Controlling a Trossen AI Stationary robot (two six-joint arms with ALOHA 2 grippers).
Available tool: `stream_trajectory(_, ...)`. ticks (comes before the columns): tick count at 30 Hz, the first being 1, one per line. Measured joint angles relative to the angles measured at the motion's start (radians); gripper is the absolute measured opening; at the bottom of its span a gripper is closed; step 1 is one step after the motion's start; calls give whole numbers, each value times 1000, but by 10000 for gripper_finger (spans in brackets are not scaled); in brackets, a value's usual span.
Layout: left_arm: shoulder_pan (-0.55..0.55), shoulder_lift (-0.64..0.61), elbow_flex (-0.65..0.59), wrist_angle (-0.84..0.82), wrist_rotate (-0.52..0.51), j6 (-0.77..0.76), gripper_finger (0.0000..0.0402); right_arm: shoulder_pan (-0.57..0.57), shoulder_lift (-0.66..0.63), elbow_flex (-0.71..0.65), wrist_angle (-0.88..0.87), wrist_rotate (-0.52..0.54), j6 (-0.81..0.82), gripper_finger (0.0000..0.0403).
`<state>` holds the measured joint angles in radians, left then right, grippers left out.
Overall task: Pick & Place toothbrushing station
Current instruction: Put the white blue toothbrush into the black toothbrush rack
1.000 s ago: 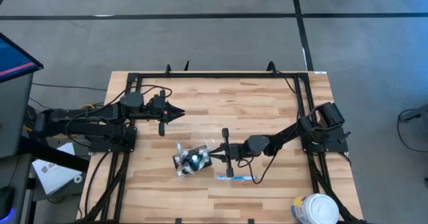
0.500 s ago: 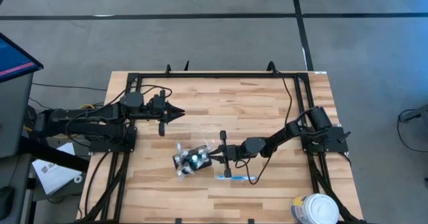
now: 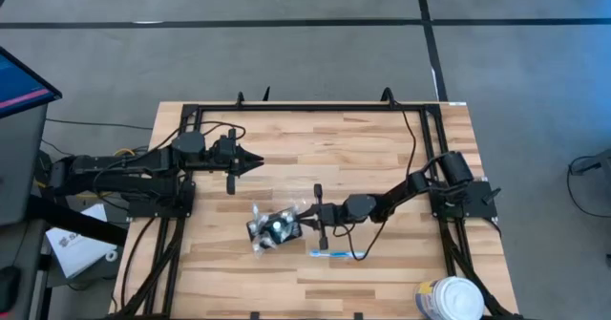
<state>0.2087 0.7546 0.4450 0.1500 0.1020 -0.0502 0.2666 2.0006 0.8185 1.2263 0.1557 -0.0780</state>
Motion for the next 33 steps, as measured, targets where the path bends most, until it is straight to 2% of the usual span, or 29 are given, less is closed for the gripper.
stream_trajectory(15,0,0,0,0,0,0,53,1,0,0,-25,1,11,3)
stream_trajectory(26,0,0,0,0,0,0,53,-8,-4,0,-51,2,68,85)
stream_trajectory(29,0,0,0,0,0,0,53,-7,-38,1,-106,2,56,94)
stream_trajectory(33,0,0,0,0,0,0,53,-6,-112,1,-273,2,57,97)
